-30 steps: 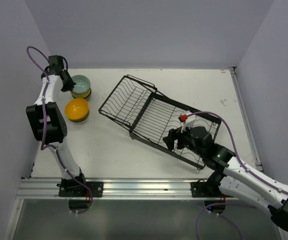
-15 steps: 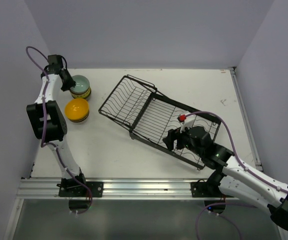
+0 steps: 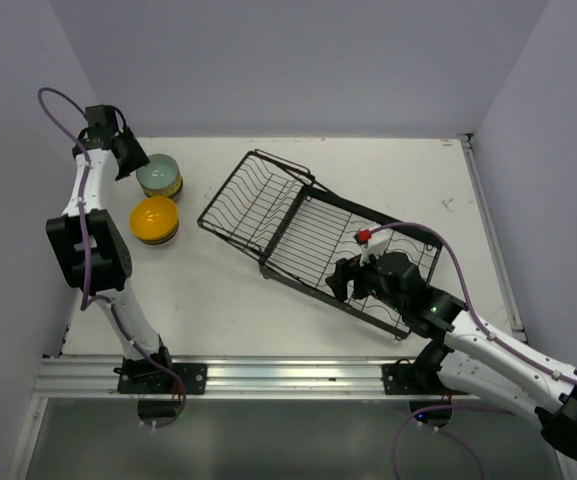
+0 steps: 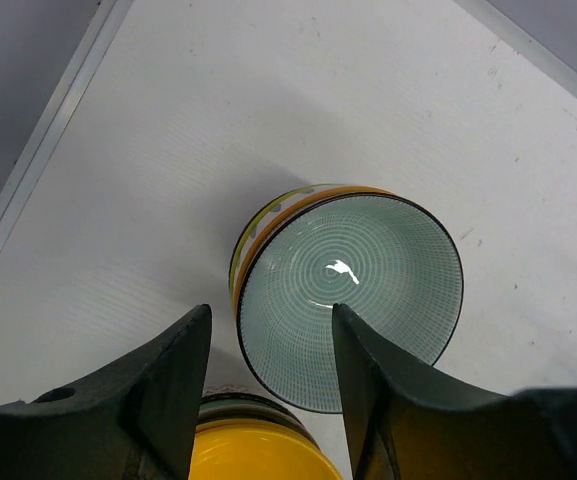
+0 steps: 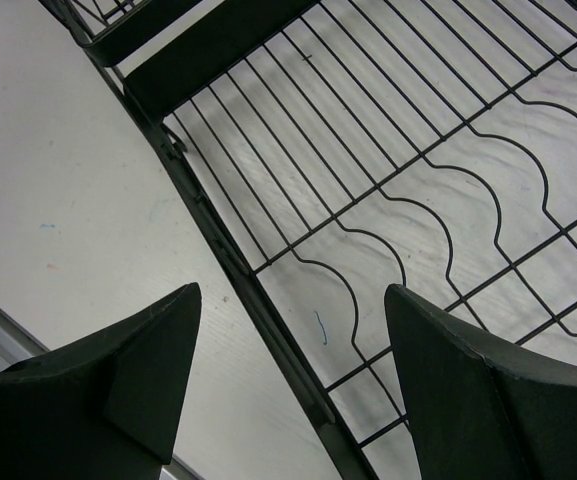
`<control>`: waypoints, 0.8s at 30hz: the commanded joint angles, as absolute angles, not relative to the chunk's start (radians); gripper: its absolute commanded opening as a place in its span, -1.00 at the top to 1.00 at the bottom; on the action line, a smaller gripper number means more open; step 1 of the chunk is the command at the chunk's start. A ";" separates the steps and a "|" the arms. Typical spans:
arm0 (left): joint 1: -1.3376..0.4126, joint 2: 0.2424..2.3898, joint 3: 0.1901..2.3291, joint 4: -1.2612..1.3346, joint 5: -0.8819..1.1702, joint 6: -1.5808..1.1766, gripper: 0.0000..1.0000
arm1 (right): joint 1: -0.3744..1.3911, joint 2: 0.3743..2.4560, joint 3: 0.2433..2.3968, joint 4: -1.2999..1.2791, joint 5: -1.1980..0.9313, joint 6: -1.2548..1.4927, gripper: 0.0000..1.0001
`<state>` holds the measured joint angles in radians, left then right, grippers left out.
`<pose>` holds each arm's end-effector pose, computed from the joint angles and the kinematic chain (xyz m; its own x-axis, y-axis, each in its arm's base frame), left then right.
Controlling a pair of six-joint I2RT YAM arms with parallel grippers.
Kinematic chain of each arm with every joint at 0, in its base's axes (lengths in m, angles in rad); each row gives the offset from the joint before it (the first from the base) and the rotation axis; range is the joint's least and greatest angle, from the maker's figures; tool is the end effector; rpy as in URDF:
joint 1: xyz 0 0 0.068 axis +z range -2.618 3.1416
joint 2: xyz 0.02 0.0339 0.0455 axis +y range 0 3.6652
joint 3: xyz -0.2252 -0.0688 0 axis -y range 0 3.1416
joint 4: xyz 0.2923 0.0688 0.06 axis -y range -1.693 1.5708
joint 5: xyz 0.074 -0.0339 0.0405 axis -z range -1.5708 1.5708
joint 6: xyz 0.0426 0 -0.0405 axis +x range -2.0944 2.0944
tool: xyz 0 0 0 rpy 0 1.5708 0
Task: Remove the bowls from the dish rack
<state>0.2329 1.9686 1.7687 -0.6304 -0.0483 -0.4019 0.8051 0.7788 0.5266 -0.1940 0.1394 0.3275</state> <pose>0.4707 0.1138 0.2358 -0.5584 -0.5340 -0.6348 -0.5223 0.8209 -0.2311 0.1862 0.1852 0.2067 -0.4849 -0.0447 -0.8734 -0.4975 0.8355 0.2334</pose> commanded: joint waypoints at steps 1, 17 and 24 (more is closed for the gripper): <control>0.242 1.896 1.787 -0.609 -0.049 -0.403 -0.11 | 0.807 0.784 0.541 -0.166 0.155 0.322 -0.57; -0.028 1.142 1.009 -0.161 0.225 -0.348 -0.68 | 0.784 0.974 0.777 -0.239 0.216 0.341 -0.69; -0.094 0.971 0.853 -0.095 0.253 -0.324 -0.79 | 0.393 1.103 0.951 -0.313 -0.095 0.380 -0.81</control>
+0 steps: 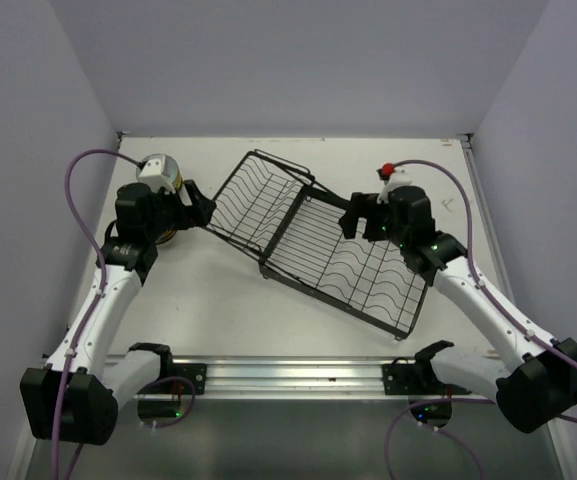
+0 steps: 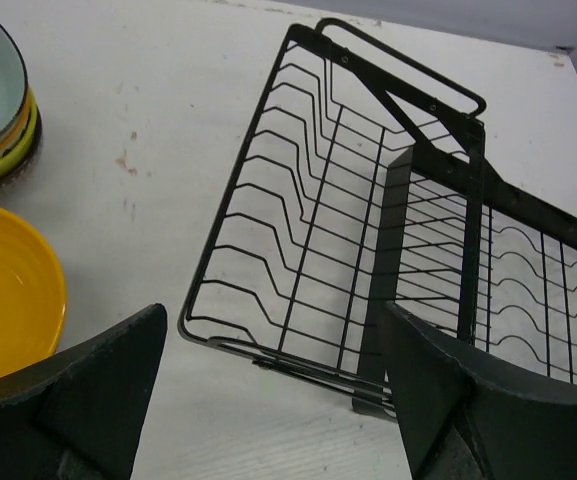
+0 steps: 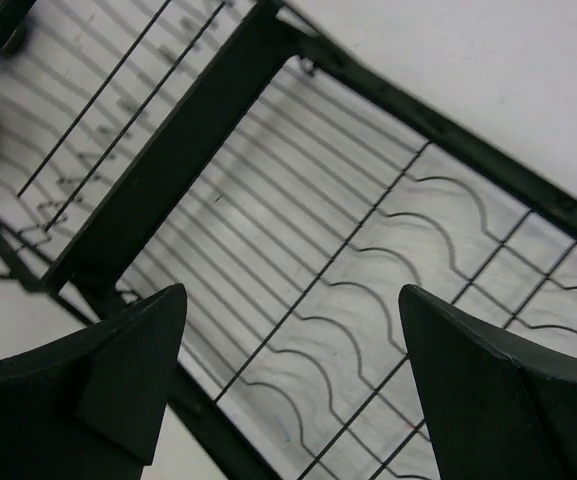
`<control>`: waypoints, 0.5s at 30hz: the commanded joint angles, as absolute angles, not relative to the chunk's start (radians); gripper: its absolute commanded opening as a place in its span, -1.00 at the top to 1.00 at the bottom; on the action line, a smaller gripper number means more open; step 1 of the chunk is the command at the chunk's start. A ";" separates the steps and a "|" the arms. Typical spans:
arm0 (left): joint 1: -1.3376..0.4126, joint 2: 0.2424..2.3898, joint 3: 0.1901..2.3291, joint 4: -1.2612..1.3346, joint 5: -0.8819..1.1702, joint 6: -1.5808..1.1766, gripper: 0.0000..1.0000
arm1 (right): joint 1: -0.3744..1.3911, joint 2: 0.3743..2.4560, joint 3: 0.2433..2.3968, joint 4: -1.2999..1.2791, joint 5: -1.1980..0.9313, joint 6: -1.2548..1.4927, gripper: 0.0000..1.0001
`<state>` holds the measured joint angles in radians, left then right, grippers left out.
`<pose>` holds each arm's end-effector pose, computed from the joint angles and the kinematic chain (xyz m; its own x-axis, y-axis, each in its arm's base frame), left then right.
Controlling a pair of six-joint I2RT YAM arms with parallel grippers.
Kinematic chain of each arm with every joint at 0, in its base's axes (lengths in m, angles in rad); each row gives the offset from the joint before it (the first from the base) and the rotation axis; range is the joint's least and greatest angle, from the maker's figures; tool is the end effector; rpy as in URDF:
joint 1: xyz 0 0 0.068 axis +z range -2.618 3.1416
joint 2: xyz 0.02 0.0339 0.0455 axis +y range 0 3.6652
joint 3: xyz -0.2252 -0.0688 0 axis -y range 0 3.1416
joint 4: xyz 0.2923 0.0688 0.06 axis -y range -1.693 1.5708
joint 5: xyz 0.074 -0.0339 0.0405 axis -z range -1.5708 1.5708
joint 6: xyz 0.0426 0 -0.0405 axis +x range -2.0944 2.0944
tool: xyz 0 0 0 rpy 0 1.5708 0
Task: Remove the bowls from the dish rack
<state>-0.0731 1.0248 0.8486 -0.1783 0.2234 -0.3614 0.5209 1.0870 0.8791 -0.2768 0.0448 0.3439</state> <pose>0.3082 -0.0320 0.2737 -0.4223 -0.3148 -0.8500 0.1380 0.9045 -0.4035 0.2757 0.1560 0.2569 -0.5365 0.0805 -0.8400 -0.2994 0.9125 0.2787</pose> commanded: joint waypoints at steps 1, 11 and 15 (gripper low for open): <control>-0.098 0.963 0.853 -0.095 0.229 -0.318 -0.80 | 0.382 1.109 0.968 -0.314 -0.103 0.380 -0.83; -0.100 0.917 0.882 -0.203 0.020 -0.325 -1.00 | 0.380 1.055 0.922 -0.340 0.039 0.348 -0.97; -0.100 0.870 0.861 -0.172 0.011 -0.331 -1.00 | 0.380 0.997 0.896 -0.361 0.084 0.368 -0.97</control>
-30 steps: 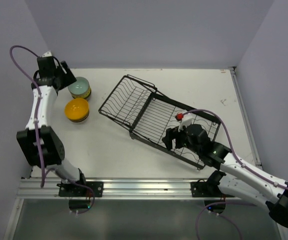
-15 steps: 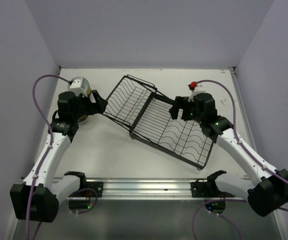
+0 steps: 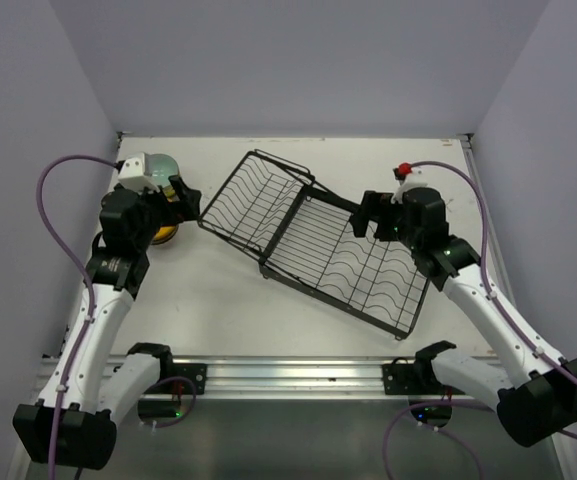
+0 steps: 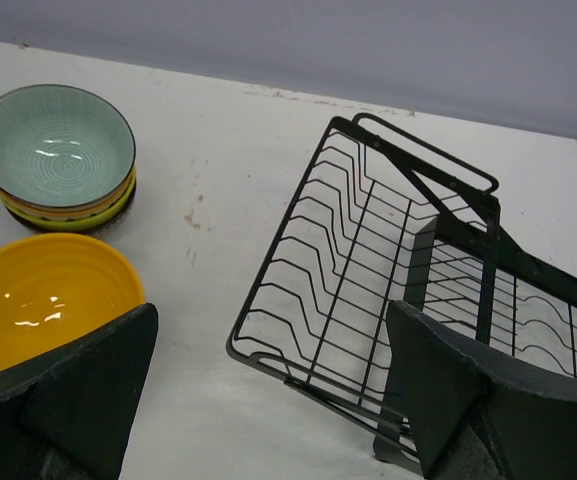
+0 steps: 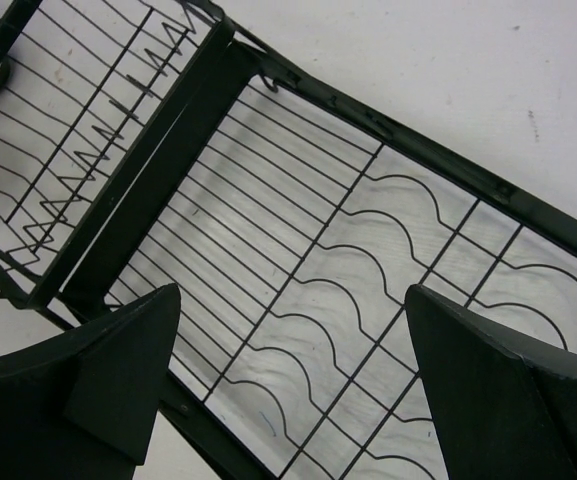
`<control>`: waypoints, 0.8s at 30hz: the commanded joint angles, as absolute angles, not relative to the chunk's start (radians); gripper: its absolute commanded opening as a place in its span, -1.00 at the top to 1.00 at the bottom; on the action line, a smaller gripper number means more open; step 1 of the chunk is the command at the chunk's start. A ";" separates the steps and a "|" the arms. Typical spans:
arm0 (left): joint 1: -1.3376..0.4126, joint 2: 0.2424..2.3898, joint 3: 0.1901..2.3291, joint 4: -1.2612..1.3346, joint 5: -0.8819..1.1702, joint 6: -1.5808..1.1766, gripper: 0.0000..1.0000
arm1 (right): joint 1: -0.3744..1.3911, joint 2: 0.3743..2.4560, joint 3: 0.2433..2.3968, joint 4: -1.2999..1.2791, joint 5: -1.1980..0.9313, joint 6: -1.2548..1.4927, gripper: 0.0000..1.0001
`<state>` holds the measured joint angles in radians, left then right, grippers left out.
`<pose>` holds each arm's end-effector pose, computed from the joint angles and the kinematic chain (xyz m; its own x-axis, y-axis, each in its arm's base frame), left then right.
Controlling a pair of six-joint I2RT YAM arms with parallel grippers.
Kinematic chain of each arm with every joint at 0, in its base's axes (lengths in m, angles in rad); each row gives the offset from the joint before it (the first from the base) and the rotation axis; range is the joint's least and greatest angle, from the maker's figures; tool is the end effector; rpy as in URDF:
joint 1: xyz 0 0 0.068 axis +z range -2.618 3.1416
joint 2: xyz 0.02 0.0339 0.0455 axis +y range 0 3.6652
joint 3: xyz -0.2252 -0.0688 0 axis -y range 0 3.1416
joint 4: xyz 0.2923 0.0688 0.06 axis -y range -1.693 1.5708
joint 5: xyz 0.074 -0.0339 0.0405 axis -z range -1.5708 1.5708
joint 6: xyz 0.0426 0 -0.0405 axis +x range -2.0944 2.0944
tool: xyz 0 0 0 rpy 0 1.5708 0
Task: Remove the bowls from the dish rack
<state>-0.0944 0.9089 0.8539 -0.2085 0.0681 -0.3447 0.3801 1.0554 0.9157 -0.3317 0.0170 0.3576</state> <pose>0.2877 -0.0301 0.3046 -0.2979 -0.3104 -0.9027 0.0624 0.9373 -0.3429 0.2888 0.1146 0.2752 -0.5200 0.1691 -0.8373 -0.1867 0.9340 0.3046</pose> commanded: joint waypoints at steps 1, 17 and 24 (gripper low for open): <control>-0.100 0.874 0.862 -0.178 0.008 -0.334 -1.00 | 0.380 0.988 0.875 -0.353 0.095 0.377 -0.97; -0.100 0.943 0.879 -0.206 0.005 -0.324 -1.00 | 0.379 0.992 0.847 -0.324 0.117 0.439 -0.97; -0.100 0.956 0.885 -0.213 -0.025 -0.321 -1.00 | 0.380 0.985 0.833 -0.310 0.110 0.454 -0.98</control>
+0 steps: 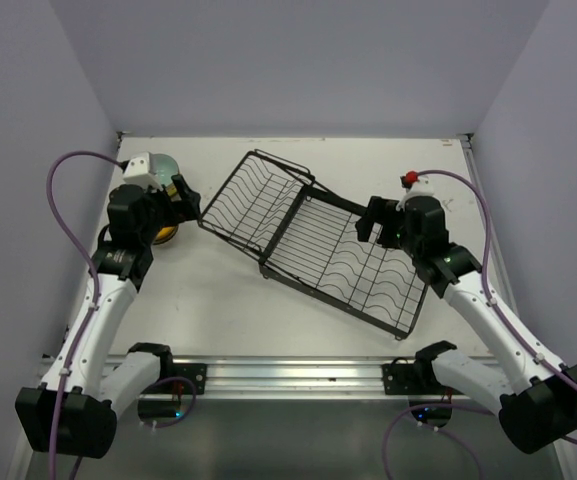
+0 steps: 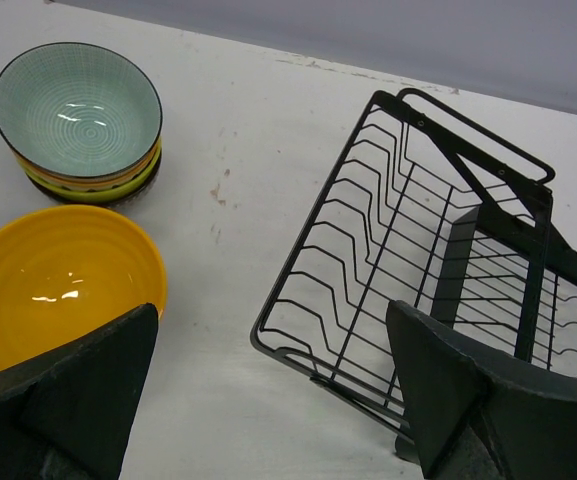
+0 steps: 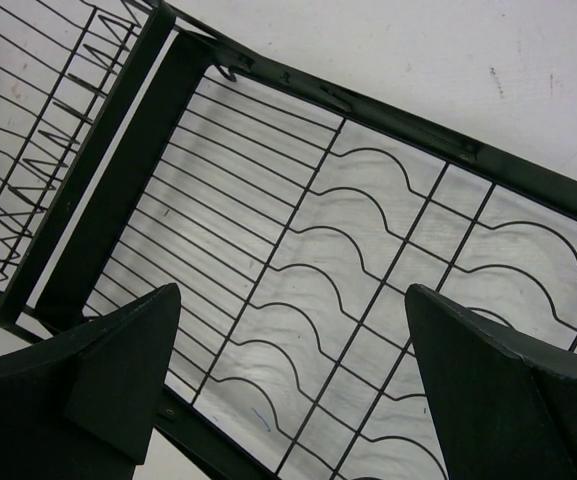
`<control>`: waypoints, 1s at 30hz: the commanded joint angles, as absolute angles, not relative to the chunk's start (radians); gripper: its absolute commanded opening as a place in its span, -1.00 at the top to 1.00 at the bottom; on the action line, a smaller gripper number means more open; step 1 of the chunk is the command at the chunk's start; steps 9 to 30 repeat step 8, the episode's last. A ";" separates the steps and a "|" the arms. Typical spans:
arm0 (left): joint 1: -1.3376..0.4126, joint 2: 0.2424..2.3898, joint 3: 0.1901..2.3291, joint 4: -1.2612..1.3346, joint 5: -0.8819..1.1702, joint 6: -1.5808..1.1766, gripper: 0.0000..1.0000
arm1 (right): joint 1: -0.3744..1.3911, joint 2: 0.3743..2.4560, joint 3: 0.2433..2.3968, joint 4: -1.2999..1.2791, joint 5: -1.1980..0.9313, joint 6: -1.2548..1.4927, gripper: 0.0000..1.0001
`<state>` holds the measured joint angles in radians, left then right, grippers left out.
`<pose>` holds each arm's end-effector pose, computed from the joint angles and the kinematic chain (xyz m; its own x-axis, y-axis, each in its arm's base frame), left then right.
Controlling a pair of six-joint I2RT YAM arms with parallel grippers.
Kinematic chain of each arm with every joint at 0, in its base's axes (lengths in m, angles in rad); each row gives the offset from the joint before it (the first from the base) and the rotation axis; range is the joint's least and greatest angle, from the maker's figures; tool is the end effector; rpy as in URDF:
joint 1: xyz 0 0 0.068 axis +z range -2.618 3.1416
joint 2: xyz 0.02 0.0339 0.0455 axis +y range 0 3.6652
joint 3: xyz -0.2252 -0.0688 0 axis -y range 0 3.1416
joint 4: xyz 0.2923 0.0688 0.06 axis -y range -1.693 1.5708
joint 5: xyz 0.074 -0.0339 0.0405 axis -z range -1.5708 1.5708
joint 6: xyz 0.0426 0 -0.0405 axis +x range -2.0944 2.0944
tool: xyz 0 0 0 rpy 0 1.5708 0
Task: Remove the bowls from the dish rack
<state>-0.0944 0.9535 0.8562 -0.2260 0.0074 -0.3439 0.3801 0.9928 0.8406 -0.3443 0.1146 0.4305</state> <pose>0.2956 -0.0283 0.2914 -0.3319 -0.3072 -0.8919 -0.0113 0.9467 -0.3219 0.2778 0.1058 0.2617 -0.5168 0.2400 -0.8218 -0.0655 0.9460 0.3174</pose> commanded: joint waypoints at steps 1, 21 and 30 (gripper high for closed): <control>-0.100 0.956 0.887 -0.216 -0.018 -0.321 -1.00 | 0.380 0.985 0.833 -0.310 0.113 0.454 -0.97; -0.100 0.969 0.893 -0.219 -0.012 -0.322 -1.00 | 0.379 1.005 0.853 -0.337 0.162 0.451 -0.94; -0.100 0.969 0.893 -0.219 -0.012 -0.322 -1.00 | 0.379 1.005 0.853 -0.337 0.162 0.451 -0.94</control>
